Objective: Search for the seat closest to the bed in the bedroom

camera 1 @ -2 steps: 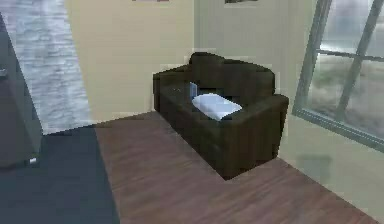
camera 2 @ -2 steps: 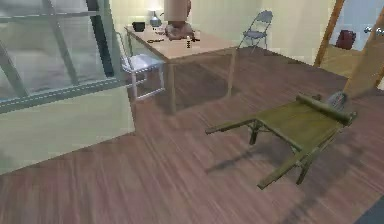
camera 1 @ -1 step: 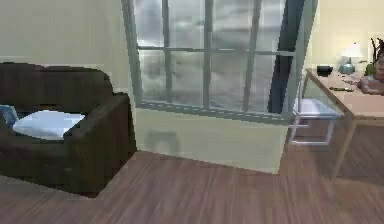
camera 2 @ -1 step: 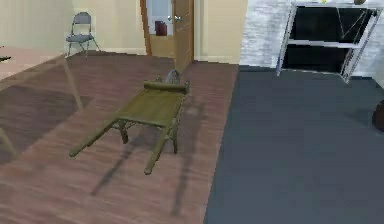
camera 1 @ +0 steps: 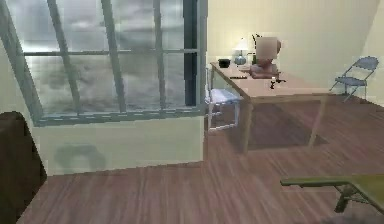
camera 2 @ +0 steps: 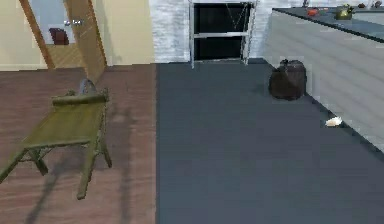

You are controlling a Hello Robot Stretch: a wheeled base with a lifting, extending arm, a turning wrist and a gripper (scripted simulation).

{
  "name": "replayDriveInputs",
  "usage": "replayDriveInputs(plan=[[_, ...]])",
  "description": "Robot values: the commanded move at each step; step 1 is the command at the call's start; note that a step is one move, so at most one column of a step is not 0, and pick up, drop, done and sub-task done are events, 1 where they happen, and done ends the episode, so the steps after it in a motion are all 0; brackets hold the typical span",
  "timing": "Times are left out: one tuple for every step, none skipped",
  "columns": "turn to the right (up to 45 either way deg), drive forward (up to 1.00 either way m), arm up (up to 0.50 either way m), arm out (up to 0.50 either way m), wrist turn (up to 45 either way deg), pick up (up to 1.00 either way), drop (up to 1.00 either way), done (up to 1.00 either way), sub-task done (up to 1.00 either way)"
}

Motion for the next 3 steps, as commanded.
replayDriveInputs(plan=[[0.0,1.00,0.00,0.00,0.0,0.00,0.00,0.00,0.00],[9.0,0.00,0.00,0.00,0.0,0.00,0.00,0.00,0.00],[0.0,0.15,0.00,0.00,0.0,0.00,0.00,0.00,0.00]])
